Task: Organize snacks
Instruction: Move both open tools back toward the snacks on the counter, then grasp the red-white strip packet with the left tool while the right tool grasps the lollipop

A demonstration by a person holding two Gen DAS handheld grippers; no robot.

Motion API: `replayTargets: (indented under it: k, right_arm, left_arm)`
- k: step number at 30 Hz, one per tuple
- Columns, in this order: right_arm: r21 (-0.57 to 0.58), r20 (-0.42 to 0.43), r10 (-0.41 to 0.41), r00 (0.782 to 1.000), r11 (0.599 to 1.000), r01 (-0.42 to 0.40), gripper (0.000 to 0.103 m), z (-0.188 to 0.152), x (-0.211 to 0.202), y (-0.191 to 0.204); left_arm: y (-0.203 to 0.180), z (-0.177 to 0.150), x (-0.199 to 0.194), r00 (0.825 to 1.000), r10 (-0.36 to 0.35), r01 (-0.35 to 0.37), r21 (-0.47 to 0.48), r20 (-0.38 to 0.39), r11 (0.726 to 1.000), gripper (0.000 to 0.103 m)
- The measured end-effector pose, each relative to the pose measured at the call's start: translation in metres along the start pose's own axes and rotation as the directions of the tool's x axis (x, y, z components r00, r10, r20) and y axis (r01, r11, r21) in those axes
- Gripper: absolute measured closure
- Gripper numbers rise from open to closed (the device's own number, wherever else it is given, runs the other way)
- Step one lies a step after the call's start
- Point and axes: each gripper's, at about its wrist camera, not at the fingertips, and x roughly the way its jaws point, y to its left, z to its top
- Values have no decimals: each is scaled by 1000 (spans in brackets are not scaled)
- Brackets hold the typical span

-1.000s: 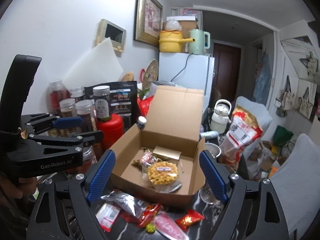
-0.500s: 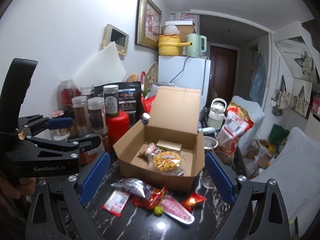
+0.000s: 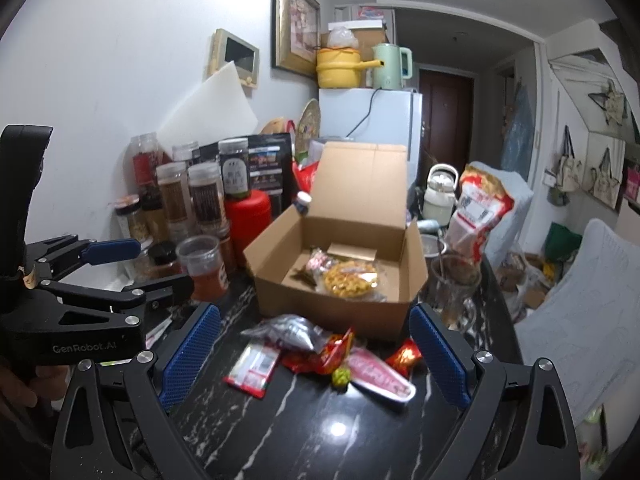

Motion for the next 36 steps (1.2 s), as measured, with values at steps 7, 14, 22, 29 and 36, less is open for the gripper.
replayTargets:
  k: [7, 14, 22, 29, 36]
  right_arm:
    - [38, -49, 18, 999, 999, -16, 6, -21, 14, 3]
    - [73, -89, 19, 996, 997, -13, 6, -44, 30, 1]
    - [101, -158, 21, 987, 995, -5, 8, -67, 55, -11]
    - [118, -217, 29, 976, 993, -3, 21, -81, 85, -25]
    - [125, -273, 44, 961, 992, -10, 33, -87, 117, -37]
  left_arm:
    - [7, -23, 13, 998, -30, 29, -16, -62, 999, 22]
    - [10, -38, 31, 991, -64, 61, -26, -117, 998, 22]
    - [4, -55, 52, 982, -109, 106, -27, -156, 994, 22]
    - [-1, -65, 84, 965, -157, 146, -68, -211, 987, 22]
    - [5, -69, 115, 955, -150, 124, -113, -257, 986, 22]
